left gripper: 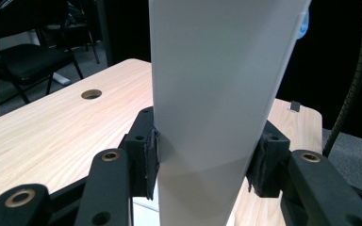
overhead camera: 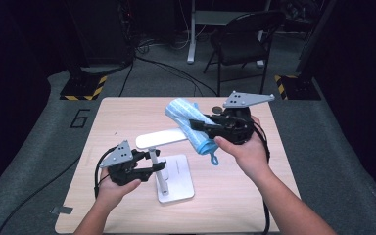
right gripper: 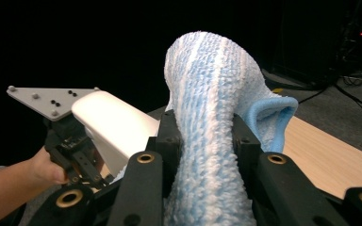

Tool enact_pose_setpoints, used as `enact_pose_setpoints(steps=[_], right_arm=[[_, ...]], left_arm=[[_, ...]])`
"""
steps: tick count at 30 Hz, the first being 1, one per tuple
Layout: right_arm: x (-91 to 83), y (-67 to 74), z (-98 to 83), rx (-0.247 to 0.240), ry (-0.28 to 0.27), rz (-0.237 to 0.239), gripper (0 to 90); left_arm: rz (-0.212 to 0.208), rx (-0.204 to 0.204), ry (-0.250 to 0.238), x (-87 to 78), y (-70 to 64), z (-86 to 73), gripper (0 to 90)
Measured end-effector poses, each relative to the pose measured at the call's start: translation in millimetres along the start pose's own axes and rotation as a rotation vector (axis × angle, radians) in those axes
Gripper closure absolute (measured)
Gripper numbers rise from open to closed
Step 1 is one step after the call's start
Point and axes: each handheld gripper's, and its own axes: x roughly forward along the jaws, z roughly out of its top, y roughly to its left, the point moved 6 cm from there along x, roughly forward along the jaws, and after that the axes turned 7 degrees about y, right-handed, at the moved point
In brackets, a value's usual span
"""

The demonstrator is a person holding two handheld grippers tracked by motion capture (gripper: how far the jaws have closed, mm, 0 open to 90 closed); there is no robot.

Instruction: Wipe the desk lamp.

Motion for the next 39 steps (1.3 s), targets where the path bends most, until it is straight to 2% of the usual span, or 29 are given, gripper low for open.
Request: enact_pose_setpoints(steps=[8,19,26,39], right_arm=[[14.3,17.2,3.9,-0.021,-0.014,0.045,71.2],[15.3,33.5,-2.1,-0.043,-0.029,0.086,71.4],[11.1,43.9,-14.0,-0.056,-0.038,0.129,71.6],[2.9,49.9,-41.5,-0.028,-0.062,0.182,71.8]], left_arm=[[0.002,0.003,0.012,-1.4,-0.2,-0.8,52.8],[0.010,0.002,-0.001,-0.9,-1.0,-1.0,52.8],[0.011,-0.003,-0.006,-0.9,-1.1,-1.2,52.8],[0.003,-0.026,-0.006,-1.3,-1.0,-1.6,52.0]])
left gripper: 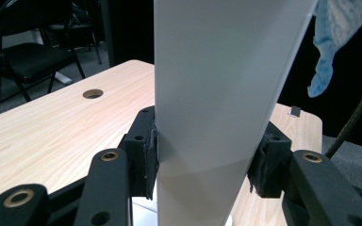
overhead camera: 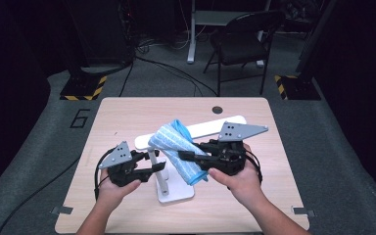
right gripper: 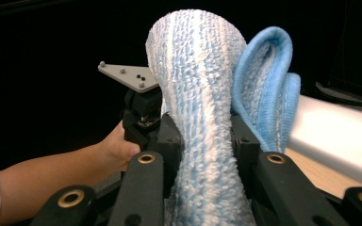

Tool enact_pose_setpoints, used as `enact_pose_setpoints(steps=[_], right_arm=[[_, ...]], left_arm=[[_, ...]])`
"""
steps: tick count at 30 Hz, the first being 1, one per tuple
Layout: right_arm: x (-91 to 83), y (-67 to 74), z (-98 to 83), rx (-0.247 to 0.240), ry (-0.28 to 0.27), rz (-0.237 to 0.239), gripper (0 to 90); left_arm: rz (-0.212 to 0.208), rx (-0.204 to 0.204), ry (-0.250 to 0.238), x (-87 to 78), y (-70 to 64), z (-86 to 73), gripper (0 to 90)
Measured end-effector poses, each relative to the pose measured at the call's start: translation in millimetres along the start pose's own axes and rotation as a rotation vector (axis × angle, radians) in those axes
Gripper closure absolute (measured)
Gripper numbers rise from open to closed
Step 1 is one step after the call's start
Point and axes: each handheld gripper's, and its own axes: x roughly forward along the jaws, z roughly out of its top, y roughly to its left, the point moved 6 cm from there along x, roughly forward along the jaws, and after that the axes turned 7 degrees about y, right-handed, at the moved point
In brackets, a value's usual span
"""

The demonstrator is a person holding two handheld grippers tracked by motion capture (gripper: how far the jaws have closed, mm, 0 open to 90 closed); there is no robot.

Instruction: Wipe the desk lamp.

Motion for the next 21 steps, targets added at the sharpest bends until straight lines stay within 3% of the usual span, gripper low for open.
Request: enact_pose_setpoints(steps=[10,21], right_arm=[[-2.8,3.6,-22.1,0.010,0.011,0.031,71.8],[1.8,8.4,-44.3,-0.032,0.047,0.034,71.5]], left_arm=[[-0.006,-0.013,0.008,0.5,0.3,-4.2,49.8],[-0.013,-0.006,0.003,1.2,0.7,-8.0,48.5]])
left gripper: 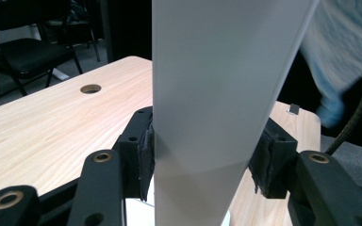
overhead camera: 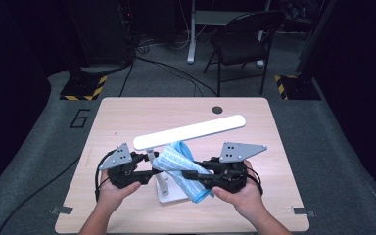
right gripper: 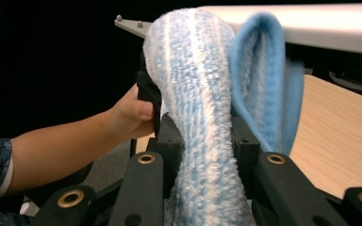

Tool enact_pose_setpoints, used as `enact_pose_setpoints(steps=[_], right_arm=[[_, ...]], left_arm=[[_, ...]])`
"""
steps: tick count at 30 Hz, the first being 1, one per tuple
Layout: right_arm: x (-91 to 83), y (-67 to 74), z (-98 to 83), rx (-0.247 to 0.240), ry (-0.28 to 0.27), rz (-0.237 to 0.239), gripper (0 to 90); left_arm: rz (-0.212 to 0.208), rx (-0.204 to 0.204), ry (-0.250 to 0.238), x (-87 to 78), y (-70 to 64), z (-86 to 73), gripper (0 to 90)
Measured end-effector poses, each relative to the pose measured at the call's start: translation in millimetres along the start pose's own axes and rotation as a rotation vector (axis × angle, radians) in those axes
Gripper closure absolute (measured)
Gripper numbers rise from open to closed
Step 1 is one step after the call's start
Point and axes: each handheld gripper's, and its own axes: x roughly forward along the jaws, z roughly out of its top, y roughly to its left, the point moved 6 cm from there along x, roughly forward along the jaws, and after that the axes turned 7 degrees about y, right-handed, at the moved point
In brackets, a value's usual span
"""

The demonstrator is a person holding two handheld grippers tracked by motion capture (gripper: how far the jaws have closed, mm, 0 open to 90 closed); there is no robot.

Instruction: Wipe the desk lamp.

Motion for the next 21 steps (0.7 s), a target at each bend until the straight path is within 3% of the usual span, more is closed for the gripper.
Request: enact_pose_setpoints(steps=[8,21], right_arm=[[2.3,-4.9,-13.4,0.005,-0.033,0.011,71.2],[-2.9,-19.9,-42.0,0.027,-0.083,-0.040,70.7]], left_arm=[[-0.013,-0.012,-0.024,-0.8,2.3,-1.7,48.3],[-0.012,-0.011,-0.025,-0.9,0.7,-4.3,47.1]])
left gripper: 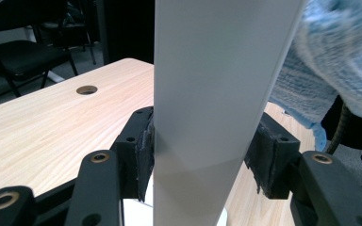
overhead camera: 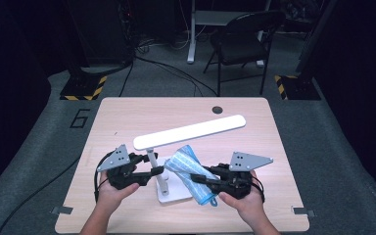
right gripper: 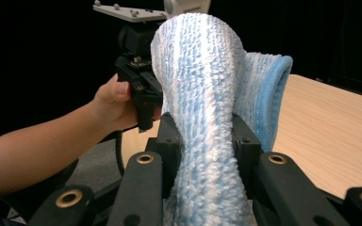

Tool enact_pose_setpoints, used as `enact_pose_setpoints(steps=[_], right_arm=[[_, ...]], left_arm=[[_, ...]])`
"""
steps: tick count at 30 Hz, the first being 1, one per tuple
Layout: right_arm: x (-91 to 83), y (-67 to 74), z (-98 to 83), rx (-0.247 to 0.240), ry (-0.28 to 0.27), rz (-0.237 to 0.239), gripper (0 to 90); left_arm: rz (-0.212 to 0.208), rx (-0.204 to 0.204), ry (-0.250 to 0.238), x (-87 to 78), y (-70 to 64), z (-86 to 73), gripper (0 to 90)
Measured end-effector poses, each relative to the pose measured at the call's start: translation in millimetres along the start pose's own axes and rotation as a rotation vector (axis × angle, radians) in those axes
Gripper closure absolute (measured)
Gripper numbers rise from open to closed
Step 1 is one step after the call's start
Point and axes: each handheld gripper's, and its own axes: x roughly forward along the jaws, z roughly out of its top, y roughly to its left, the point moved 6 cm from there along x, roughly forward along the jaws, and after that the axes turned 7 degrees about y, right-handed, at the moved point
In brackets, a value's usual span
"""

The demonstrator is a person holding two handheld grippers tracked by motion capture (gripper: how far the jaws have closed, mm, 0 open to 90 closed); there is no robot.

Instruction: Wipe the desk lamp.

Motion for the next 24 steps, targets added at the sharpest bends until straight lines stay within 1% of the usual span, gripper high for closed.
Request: enact_pose_setpoints(steps=[1,2,4,5,8,12,13,15,17,19,21,23,24], right_arm=[[0.0,0.0,0.0,0.000,0.000,0.000,70.7],[-2.0,-2.6,-3.5,0.002,-0.015,-0.006,70.7],[-2.8,-5.6,-7.3,0.003,-0.017,-0.019,70.8],[-3.2,-7.7,-9.2,0.000,-0.015,-0.029,70.7],[-3.9,-11.0,-14.0,0.009,-0.018,-0.037,70.7],[-4.8,-13.7,-17.7,0.008,-0.024,-0.054,70.7],[-5.5,-14.9,-19.5,0.009,-0.028,-0.058,70.7],[-7.3,-18.9,-23.6,0.015,-0.048,-0.070,70.7],[-9.1,-21.8,-27.1,0.030,-0.054,-0.082,70.6],[-10.1,-23.8,-28.8,0.027,-0.055,-0.089,70.6],[-12.9,-29.4,-34.1,0.037,-0.056,-0.111,70.5],[-14.1,-32.6,-37.1,0.036,-0.052,-0.126,70.5],[-14.1,-32.6,-37.1,0.036,-0.052,-0.126,70.5]], left_arm=[[0.000,-0.002,0.000,0.0,-0.1,-0.2,47.1],[0.005,0.008,0.000,-0.1,0.5,-0.3,46.7],[0.006,0.010,0.001,0.1,0.1,-1.1,46.3],[0.006,0.010,0.001,0.1,0.1,-1.1,46.1],[0.007,0.010,0.002,0.0,0.1,-1.4,46.0],[0.009,0.009,0.002,0.2,-0.4,-1.6,45.8],[0.006,0.002,0.000,0.4,-1.2,-1.7,45.5],[0.009,0.005,0.000,0.7,-1.1,-2.2,45.0],[0.013,0.007,-0.003,1.0,-1.3,-2.4,44.5],[0.014,0.006,-0.003,1.0,-1.5,-2.4,44.1],[0.015,0.002,-0.005,0.7,-1.7,-2.5,44.0],[0.017,0.004,-0.007,1.0,-1.8,-2.5,43.8],[0.017,0.004,-0.007,1.0,-1.8,-2.5,43.7]])
